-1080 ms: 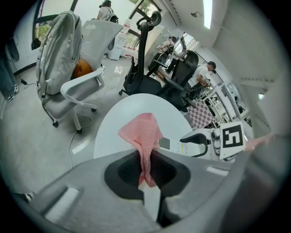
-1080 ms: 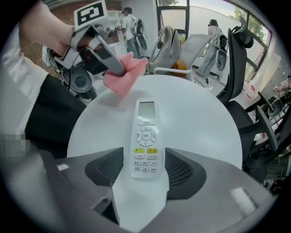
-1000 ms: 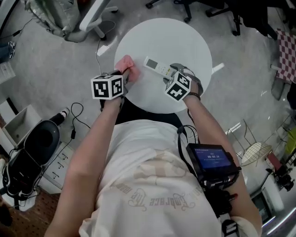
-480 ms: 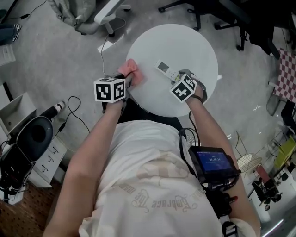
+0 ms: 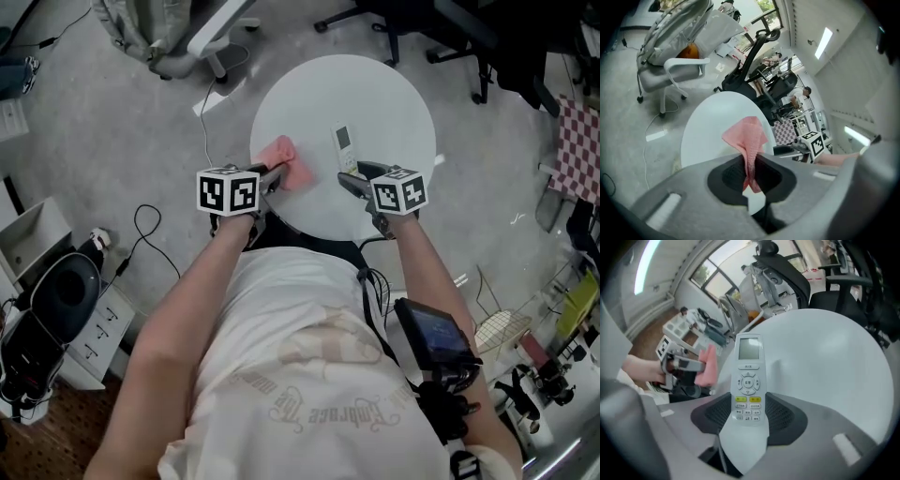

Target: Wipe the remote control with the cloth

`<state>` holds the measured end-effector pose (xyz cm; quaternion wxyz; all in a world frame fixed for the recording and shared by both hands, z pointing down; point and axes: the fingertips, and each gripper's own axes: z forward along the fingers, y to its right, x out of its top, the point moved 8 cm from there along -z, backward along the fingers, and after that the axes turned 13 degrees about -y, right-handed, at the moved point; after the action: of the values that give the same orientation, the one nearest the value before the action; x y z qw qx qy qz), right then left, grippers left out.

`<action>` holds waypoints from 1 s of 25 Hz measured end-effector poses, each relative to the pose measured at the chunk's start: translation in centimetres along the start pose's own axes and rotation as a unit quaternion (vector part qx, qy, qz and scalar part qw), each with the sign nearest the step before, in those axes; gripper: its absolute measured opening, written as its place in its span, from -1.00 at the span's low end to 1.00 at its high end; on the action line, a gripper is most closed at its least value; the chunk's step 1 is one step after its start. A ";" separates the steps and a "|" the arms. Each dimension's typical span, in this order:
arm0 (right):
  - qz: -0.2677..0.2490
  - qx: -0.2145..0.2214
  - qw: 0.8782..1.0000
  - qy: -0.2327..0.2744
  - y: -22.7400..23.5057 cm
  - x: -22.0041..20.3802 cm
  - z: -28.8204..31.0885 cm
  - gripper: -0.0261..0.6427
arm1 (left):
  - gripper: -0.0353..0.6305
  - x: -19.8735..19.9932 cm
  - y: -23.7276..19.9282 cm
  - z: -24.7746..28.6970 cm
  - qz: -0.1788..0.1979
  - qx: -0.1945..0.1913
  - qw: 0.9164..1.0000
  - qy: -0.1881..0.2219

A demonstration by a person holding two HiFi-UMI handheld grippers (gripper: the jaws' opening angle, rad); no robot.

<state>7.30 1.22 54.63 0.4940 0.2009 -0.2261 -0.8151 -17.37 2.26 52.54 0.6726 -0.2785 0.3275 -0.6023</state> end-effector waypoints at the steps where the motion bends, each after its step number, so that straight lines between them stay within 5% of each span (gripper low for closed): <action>1: 0.006 0.036 0.999 0.029 -0.6 0.0 -0.5 -0.22 | -0.83 -0.1 0.3 0.3 0.000 -0.017 1.000 -0.003; 4: 0.014 0.126 0.986 0.112 -2.2 0.1 -2.1 -0.22 | -0.83 -0.2 1.4 0.8 0.012 -0.050 0.999 -0.015; 8: 0.002 0.190 0.964 0.184 -3.9 0.3 -4.4 -0.22 | -0.83 -0.4 3.3 1.4 0.010 -0.108 0.994 -0.030; 13: -0.007 0.203 0.955 0.215 -4.9 0.8 -5.7 -0.22 | -0.83 -0.4 5.2 2.1 0.017 -0.123 0.990 -0.059; 20: 0.006 0.234 0.945 0.229 -5.2 0.7 -5.0 -0.22 | -0.83 0.2 8.1 2.1 0.009 -0.251 0.967 -0.045; 25: 0.010 0.286 0.927 0.244 -5.5 0.6 -5.1 -0.22 | -0.83 0.5 8.1 1.7 0.010 -0.285 0.958 -0.020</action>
<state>5.89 2.09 47.26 0.4637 0.5241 -0.3245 -0.6364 -10.88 2.68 47.33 0.5778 -0.4675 0.4748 -0.4713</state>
